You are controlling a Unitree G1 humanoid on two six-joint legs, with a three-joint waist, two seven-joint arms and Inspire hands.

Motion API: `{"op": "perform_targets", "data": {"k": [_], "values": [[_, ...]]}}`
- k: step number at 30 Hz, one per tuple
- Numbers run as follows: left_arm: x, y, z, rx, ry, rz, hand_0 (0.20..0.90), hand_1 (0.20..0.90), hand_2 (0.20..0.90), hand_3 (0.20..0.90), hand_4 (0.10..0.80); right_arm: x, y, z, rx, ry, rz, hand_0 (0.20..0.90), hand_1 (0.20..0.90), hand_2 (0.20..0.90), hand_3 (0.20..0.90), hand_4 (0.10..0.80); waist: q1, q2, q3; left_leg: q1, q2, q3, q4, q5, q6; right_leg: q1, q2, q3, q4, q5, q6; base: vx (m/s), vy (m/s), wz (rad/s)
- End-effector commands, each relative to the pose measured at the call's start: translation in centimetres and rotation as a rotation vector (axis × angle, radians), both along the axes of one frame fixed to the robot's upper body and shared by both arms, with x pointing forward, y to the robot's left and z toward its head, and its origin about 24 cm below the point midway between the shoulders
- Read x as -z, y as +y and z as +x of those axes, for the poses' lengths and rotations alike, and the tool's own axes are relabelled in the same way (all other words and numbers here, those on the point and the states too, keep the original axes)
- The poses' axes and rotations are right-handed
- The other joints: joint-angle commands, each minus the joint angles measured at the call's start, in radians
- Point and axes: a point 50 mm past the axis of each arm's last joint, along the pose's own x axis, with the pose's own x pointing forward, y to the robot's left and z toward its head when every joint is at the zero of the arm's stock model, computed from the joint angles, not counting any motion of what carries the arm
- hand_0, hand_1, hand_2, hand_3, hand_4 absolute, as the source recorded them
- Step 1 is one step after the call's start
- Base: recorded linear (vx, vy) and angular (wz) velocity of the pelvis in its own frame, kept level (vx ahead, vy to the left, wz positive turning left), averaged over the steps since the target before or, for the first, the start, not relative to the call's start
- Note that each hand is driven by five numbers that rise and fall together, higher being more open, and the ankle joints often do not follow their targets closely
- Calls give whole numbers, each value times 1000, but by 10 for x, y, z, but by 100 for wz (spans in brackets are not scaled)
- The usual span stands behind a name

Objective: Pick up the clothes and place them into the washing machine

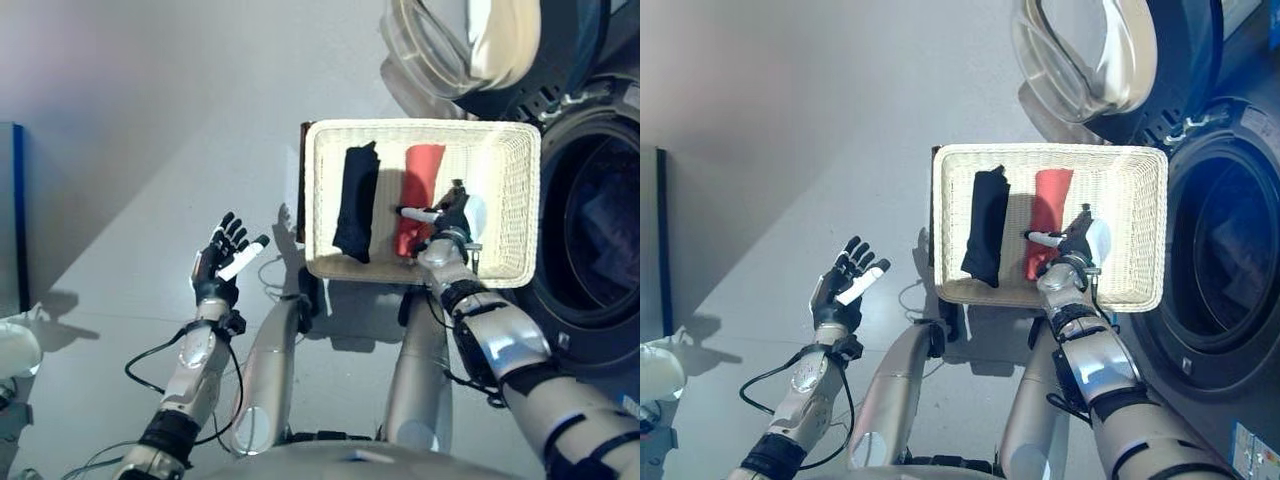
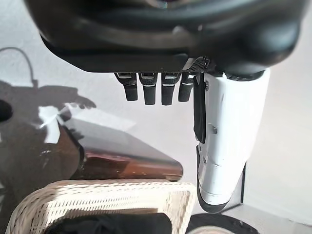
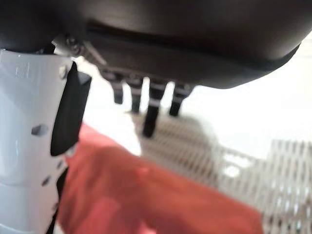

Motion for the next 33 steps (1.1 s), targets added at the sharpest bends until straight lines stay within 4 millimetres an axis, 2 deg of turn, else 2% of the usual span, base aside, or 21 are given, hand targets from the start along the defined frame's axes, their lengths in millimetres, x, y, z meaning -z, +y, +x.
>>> {"op": "perform_targets", "data": {"k": [1,7,12,15,18,20,21,23,24,25,26,29,31,32,33], "values": [[-18,7,-2,38,-113,33,900,900,900,900,800,22,-10,-15,-61,230,-137,200,200,200,200,300,22,27,-26,40,2,-13,10,-42,-56,19,-16,27,0,11,-8,8,-13,4],[-15,4,-4,111,-96,39,900,900,900,900,800,32,-14,-22,-205,437,-330,200,200,200,200,300,49,51,-44,45,-5,-21,11,-41,-52,23,-31,22,11,8,-2,13,-1,4],[-14,5,-6,141,-91,56,900,900,900,900,800,40,-25,-31,-210,501,-343,200,200,200,200,300,60,64,-54,47,-11,-24,8,-39,-48,24,-38,23,14,8,2,15,2,6],[-14,6,-7,144,-93,58,900,900,900,900,800,43,-39,-40,-191,534,-370,200,200,200,200,300,63,68,-59,44,-13,-28,12,-40,-47,20,-41,24,19,6,4,7,0,4],[-16,8,-7,135,-100,61,900,900,900,900,800,41,-57,-47,-118,502,-326,200,200,200,200,300,60,67,-61,42,-13,-30,14,-41,-46,17,-42,25,23,6,5,4,-3,2],[-17,10,-7,126,-106,60,900,900,900,900,800,34,-74,-50,-30,433,-258,200,200,200,200,300,57,65,-61,40,-12,-29,16,-42,-46,16,-41,25,25,4,6,17,1,7],[-18,11,-7,116,-113,60,900,900,900,900,800,27,-78,-47,22,346,-199,200,200,200,200,300,53,63,-61,40,-12,-30,19,-44,-45,13,-40,27,29,2,6,12,2,8],[-21,14,-5,89,-127,65,900,900,900,900,800,24,-79,-46,67,232,-129,200,200,200,200,300,42,54,-59,41,-10,-29,17,-45,-45,12,-36,30,27,2,6,9,5,5],[-21,14,-3,67,-133,59,900,900,900,900,800,22,-63,-38,88,132,-58,200,200,200,200,300,37,51,-58,41,-9,-26,17,-46,-45,10,-33,33,28,2,5,0,0,0],[-21,15,-3,47,-134,67,900,900,900,900,800,19,-62,-36,131,46,52,200,200,200,200,300,30,48,-56,41,-8,-26,18,-47,-45,8,-30,35,29,0,4,0,0,0],[-21,19,-1,7,-132,66,900,900,900,900,800,4,-67,-30,251,-206,305,200,200,200,200,300,14,39,-51,38,-5,-23,21,-53,-46,6,-24,37,30,-4,3,0,7,-5],[-23,25,-2,-37,-139,64,900,900,900,900,800,-8,-80,-35,350,-463,507,200,200,200,200,300,-21,16,-37,31,5,-15,25,-59,-48,-9,-13,43,33,-5,0,-7,2,-6],[-21,30,-5,-66,-130,53,900,900,900,900,800,-12,-85,-40,396,-607,628,200,200,200,200,300,-37,3,-31,26,11,-10,29,-62,-50,-14,-6,46,34,-7,-2,-3,9,-8],[-21,30,-5,-65,-130,53,900,900,900,900,800,-11,-85,-41,396,-607,629,200,200,200,200,300,-36,2,-31,26,12,-9,30,-63,-50,-14,-5,46,34,-7,-2,0,2,-25],[-18,30,-7,-71,-118,35,900,900,900,900,800,-10,-89,-46,438,-710,731,200,200,200,200,300,-47,-1,-27,24,14,-9,30,-65,-52,-18,-3,48,32,-7,-3,-1,-6,-28]]}}
